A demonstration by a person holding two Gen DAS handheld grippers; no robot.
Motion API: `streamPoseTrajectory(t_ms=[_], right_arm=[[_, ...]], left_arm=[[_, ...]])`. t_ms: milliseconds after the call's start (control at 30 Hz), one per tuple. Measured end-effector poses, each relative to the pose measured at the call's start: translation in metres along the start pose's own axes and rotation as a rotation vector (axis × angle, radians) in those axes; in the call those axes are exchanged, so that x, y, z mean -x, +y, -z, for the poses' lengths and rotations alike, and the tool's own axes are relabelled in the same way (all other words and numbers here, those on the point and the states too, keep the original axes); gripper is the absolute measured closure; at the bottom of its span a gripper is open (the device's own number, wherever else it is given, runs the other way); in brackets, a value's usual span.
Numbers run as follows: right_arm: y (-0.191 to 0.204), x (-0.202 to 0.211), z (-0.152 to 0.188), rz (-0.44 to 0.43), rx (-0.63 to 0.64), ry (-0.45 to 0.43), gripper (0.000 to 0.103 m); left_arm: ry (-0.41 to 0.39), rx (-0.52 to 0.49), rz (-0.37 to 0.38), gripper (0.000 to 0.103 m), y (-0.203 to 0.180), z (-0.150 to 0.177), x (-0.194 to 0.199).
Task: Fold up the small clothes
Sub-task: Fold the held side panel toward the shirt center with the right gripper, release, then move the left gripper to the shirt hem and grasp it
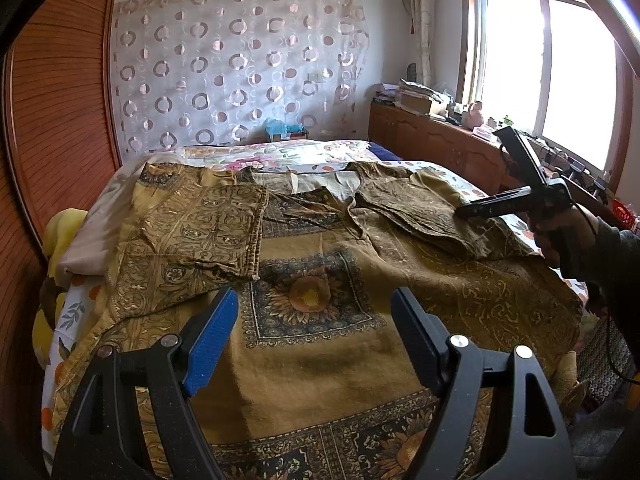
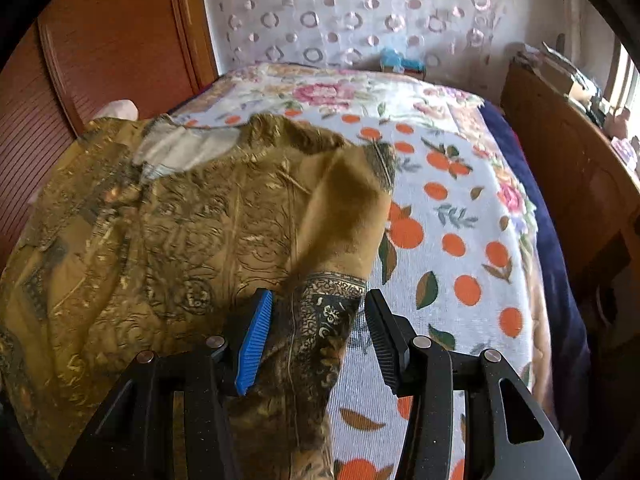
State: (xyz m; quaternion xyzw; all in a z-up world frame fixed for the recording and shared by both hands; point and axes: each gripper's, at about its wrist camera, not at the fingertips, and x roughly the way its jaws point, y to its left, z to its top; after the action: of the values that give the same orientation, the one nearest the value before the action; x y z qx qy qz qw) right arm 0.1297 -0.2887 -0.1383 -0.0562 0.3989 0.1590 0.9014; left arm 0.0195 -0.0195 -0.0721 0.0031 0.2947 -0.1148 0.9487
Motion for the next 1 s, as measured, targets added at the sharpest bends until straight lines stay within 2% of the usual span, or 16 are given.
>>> streamPoseTrajectory(t_ms=[33,100,133,167,400,533,600,633,667,767,1000], right_arm=[[0.003,-0.003,-0.003,0.006,0.008,-0.003,0.055],[0.004,-0.005,-0.004,-0.015,0.017,-0.012,0.073],[0.004,-0.006,-0.004,-0.023,0.026,-0.018,0.09],[0.004,-0.003,-0.003,-0.024,0.033,-0.029,0.097],[-0.026,0.019,-0.002,0.038,-0.053,-0.095,0.099],[-0.03,0.02,-0.003,0.07,-0.042,-0.096,0.098],[-0.028,0.02,-0.006,0.079,-0.032,-0.098,0.081],[-0.027,0.019,-0.009,0.081,-0.03,-0.095,0.058],[-0.026,0.018,-0.013,0.083,-0.03,-0.096,0.045],[-0.025,0.008,-0.024,0.065,-0.038,-0.105,0.041],[-0.037,-0.039,-0.044,-0.008,-0.069,-0.026,0.041]], left_arm=[[-0.001,0.002,0.0,0.024,0.001,0.0,0.0],[0.001,0.008,-0.001,0.024,0.002,0.0,0.0],[0.001,0.009,0.0,0.024,0.003,0.0,0.0],[0.002,0.01,-0.001,0.024,0.003,0.0,0.0],[-0.002,0.01,0.001,0.024,0.004,0.0,0.0],[-0.001,0.014,-0.001,0.024,0.011,-0.005,-0.002],[0.004,0.015,-0.003,0.024,0.017,-0.011,-0.004],[0.007,0.014,-0.006,0.024,0.021,-0.015,-0.004],[0.007,0.01,-0.013,0.024,0.025,-0.02,-0.005],[0.006,-0.011,-0.044,0.024,0.04,-0.037,-0.01],[0.041,0.003,-0.119,0.024,0.09,-0.065,-0.038]])
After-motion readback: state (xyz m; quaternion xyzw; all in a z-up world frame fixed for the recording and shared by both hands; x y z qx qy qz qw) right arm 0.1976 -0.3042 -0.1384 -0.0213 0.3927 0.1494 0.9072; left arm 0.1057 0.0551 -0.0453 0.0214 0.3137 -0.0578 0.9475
